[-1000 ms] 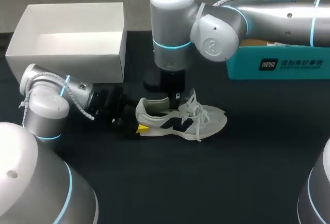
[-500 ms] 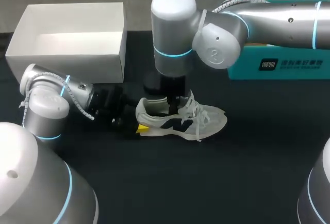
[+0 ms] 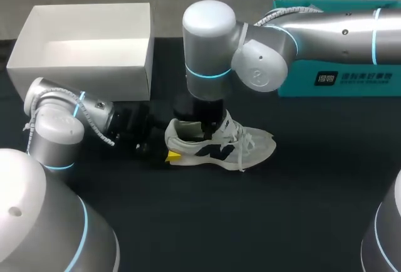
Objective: Take the shoe out of the shoebox, open the shoe tongue, remove and reinsert the insole, then place the shoe into the shoebox
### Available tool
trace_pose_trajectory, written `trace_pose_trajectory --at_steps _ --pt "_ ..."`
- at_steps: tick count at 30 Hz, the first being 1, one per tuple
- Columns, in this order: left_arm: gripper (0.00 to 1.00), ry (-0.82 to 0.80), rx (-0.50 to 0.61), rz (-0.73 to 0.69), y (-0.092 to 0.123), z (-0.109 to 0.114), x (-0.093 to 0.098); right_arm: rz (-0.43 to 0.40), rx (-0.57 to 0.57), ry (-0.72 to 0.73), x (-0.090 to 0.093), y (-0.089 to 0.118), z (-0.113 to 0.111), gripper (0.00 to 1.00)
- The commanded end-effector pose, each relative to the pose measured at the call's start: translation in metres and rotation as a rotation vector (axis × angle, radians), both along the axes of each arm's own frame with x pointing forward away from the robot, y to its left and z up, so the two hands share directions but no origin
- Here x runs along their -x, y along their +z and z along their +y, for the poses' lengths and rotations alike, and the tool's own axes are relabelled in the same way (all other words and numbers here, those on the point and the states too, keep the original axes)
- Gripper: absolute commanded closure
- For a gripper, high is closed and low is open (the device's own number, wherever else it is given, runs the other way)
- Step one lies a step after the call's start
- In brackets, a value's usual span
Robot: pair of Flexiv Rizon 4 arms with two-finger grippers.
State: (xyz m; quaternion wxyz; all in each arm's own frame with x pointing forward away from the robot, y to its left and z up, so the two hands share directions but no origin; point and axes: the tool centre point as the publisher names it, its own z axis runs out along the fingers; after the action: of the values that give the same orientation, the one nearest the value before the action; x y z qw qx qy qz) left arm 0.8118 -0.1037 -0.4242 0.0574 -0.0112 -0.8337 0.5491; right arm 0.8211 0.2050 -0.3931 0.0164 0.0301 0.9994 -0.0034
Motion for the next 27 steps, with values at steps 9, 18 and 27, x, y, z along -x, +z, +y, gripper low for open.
trace_pose_trajectory --at_steps 9,18,27 --pt "1.00 0.001 -0.002 0.001 0.001 0.000 0.000 0.019 0.002 0.029 -0.010 -0.022 0.007 0.56" --pt "1.00 0.001 -0.002 0.001 0.001 0.000 0.000 0.131 -0.057 0.060 0.000 -0.046 0.016 0.64" --pt "1.00 0.001 -0.002 0.001 0.001 0.000 0.000 0.212 -0.086 0.045 0.016 -0.049 0.011 1.00"
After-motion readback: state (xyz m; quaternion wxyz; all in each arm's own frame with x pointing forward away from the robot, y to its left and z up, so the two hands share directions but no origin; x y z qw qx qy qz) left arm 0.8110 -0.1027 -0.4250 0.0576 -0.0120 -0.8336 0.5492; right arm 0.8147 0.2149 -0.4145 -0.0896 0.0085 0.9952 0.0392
